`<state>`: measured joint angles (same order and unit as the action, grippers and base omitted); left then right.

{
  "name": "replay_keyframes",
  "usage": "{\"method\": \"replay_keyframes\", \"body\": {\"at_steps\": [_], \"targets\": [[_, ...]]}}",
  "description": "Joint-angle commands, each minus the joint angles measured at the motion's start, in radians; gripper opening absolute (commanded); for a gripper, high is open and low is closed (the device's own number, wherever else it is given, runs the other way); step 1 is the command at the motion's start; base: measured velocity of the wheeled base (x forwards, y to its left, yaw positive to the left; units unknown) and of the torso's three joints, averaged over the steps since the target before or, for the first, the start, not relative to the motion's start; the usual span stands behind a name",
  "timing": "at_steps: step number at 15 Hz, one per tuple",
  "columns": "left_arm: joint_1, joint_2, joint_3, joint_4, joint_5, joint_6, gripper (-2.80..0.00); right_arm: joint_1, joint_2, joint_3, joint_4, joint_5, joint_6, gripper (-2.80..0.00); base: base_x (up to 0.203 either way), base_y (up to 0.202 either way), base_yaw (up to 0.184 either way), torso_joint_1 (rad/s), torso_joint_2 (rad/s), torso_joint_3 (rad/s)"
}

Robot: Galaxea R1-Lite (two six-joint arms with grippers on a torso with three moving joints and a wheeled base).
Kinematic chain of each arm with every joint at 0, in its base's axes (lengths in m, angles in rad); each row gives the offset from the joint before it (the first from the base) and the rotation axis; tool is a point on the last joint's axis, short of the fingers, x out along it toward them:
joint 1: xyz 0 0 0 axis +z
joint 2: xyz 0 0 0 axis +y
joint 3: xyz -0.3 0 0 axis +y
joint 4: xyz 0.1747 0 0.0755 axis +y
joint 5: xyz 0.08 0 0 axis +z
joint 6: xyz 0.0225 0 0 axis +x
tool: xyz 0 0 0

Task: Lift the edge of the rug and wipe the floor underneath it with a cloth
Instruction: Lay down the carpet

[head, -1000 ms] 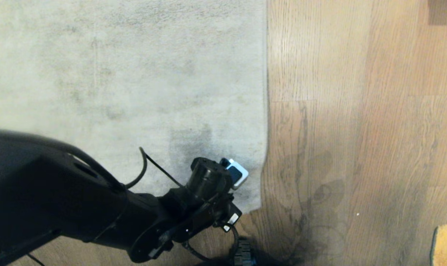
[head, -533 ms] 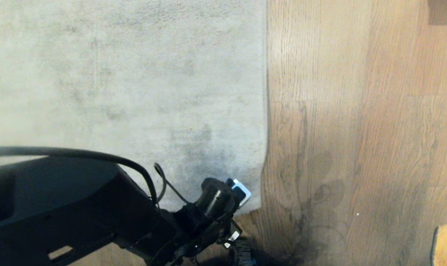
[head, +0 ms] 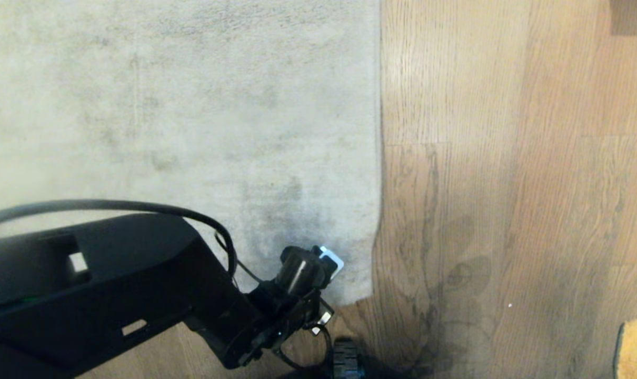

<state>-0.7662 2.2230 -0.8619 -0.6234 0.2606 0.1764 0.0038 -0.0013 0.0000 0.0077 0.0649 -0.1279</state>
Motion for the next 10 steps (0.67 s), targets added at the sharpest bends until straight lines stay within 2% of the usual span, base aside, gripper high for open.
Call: {"method": "replay_keyframes", "body": {"at_steps": [1,5,7,10], "targets": [[0.007,0.060,-0.066,-0.012,0.002,0.001,-2.80,0.001,0.001,0.000,0.000,0.001,-0.001,-2.80,0.000,0.000,0.000,0.000,0.00,0.000],[0.011,0.112,-0.166,-0.032,0.002,0.002,-2.80,0.001,0.001,0.000,0.000,0.001,-0.001,-2.80,0.000,0.000,0.000,0.000,0.00,0.000],[0.016,0.124,-0.167,-0.074,0.002,0.002,-2.80,0.001,0.001,0.000,0.000,0.000,-0.001,-2.80,0.000,0.000,0.000,0.000,0.00,0.000],[0.015,0.102,-0.170,-0.076,0.002,-0.005,-2.80,0.001,0.001,0.000,0.000,0.000,-0.001,-2.80,0.000,0.000,0.000,0.000,0.00,0.000]]}}
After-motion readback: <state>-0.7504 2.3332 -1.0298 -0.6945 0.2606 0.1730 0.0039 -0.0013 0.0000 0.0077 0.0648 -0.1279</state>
